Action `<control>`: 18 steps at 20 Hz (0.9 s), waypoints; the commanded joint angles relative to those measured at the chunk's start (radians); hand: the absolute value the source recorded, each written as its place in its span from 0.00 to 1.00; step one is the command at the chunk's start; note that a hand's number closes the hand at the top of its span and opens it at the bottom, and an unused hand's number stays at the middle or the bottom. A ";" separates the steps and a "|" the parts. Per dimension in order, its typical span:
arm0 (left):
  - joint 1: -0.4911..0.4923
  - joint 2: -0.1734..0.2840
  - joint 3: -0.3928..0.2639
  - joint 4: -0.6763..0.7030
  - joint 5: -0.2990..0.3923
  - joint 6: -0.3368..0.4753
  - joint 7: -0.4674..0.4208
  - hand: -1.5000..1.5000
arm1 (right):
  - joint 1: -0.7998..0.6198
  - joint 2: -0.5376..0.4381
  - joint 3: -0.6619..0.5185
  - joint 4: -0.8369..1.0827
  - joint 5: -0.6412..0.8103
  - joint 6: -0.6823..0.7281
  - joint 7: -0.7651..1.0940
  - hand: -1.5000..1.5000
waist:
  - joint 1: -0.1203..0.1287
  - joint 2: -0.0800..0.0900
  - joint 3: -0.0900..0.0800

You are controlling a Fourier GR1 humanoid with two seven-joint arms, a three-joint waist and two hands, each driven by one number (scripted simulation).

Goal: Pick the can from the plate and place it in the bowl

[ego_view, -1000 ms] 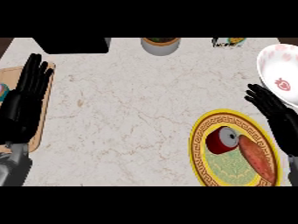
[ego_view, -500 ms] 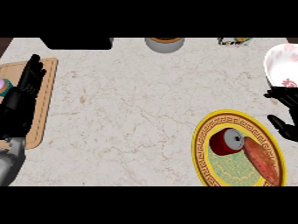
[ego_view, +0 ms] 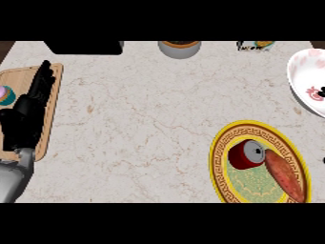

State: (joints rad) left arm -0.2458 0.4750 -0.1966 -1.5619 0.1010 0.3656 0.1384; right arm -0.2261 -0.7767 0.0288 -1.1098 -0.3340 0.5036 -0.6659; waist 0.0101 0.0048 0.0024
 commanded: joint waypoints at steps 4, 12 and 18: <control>0.018 -0.021 -0.005 0.009 -0.020 -0.010 -0.017 0.50 | -0.086 -0.137 0.085 -0.084 0.205 0.036 0.021 0.00 | 0.003 -0.004 -0.003; 0.056 -0.036 0.017 -0.042 -0.041 -0.008 0.003 0.50 | -0.139 -0.068 0.227 -0.274 0.348 0.035 0.221 0.00 | 0.000 -0.006 -0.003; -0.036 -0.036 0.056 0.005 -0.057 -0.054 0.047 0.50 | -0.140 -0.003 0.279 -0.292 0.469 0.073 0.233 0.00 | -0.005 -0.003 -0.002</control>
State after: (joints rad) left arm -0.2327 0.4410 -0.1571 -1.5651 0.0592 0.3293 0.1476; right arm -0.3540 -0.8424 0.2600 -1.4112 0.0343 0.5817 -0.4255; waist 0.0034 -0.0009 -0.0007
